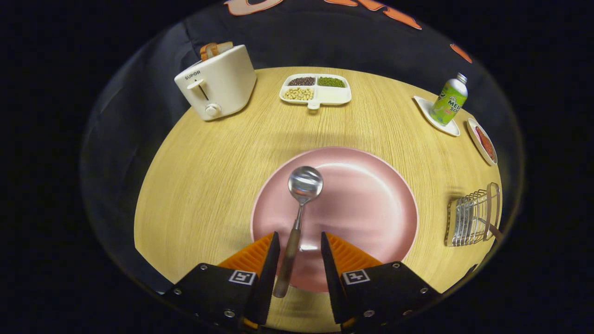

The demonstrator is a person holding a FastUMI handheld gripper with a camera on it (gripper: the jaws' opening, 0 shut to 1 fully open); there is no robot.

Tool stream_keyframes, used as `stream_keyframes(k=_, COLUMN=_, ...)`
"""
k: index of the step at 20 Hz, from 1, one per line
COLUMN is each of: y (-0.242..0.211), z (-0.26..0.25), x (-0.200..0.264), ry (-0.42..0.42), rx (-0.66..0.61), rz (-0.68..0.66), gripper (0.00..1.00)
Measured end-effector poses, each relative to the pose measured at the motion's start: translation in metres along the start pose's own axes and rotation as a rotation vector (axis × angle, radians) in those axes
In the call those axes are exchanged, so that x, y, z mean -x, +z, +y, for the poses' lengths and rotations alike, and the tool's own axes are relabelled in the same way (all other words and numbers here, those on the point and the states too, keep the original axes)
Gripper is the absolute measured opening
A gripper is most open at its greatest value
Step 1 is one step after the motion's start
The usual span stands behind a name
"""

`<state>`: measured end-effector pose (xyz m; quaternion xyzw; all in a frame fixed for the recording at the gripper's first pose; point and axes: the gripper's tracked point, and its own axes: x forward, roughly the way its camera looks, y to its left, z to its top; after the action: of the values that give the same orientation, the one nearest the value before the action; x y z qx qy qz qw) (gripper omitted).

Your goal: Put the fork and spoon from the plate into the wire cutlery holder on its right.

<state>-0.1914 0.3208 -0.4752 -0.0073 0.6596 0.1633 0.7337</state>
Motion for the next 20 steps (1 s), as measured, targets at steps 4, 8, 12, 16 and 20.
stream_keyframes(k=4, y=-0.015, z=0.002, x=-0.007, ry=-0.013, rx=0.005, rz=0.108, gripper=0.35)
stream_keyframes(k=8, y=-0.019, z=-0.004, x=-0.009, ry=-0.032, rx=0.013, rz=0.136, gripper=0.13)
stream_keyframes(k=12, y=-0.013, z=-0.005, x=0.000, ry=0.020, rx=-0.019, rz=0.111, gripper=0.07)
stream_keyframes(k=16, y=-0.001, z=-0.023, x=0.017, ry=0.030, rx=-0.048, rz=0.042, gripper=0.06)
stream_keyframes(k=20, y=0.012, z=-0.057, x=0.040, ry=0.011, rx=-0.083, rz=-0.032, gripper=0.05)
